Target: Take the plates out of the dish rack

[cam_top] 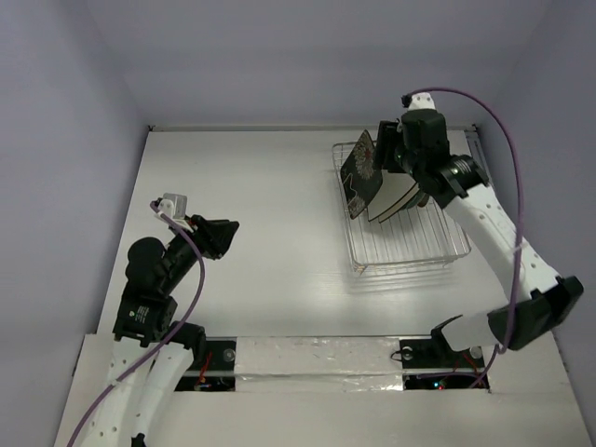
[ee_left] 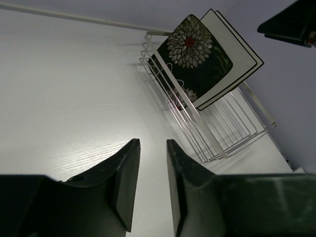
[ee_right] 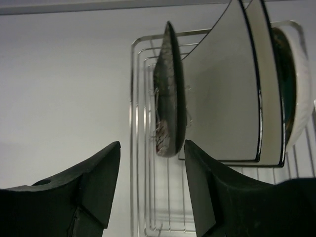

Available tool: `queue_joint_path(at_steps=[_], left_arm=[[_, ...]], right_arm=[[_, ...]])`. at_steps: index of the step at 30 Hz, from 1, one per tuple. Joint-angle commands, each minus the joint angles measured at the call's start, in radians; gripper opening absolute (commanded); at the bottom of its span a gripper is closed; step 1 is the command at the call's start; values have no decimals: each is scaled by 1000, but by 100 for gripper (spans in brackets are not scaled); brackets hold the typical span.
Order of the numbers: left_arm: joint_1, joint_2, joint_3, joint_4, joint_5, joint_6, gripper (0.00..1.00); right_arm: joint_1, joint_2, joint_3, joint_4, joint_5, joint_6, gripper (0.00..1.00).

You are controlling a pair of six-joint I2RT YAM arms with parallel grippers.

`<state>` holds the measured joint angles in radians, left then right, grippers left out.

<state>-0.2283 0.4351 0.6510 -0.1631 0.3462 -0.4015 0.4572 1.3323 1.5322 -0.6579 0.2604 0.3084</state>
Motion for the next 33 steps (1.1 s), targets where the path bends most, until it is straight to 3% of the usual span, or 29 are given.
queue_joint_path(at_steps=[1, 9, 25, 28, 31, 32, 33], left_arm=[[-3, -16, -7, 36, -6, -7, 28], [-23, -44, -4, 23, -35, -13, 35], [-51, -59, -1, 16, -55, -13, 37], [-51, -61, -1, 16, -56, -14, 37], [-51, -65, 1, 16, -58, -16, 37], [-51, -67, 1, 16, -58, -16, 37], [-51, -67, 1, 14, -59, -16, 37]], right_arm=[[1, 120, 120, -49, 184, -71, 63], [1, 387, 373, -195, 243, -109, 62], [-37, 599, 459, -227, 238, -123, 52], [-37, 608, 470, -244, 269, -134, 43], [-37, 604, 476, -255, 278, -137, 26], [-37, 599, 477, -255, 277, -137, 13], [-37, 590, 479, -256, 272, -138, 11]])
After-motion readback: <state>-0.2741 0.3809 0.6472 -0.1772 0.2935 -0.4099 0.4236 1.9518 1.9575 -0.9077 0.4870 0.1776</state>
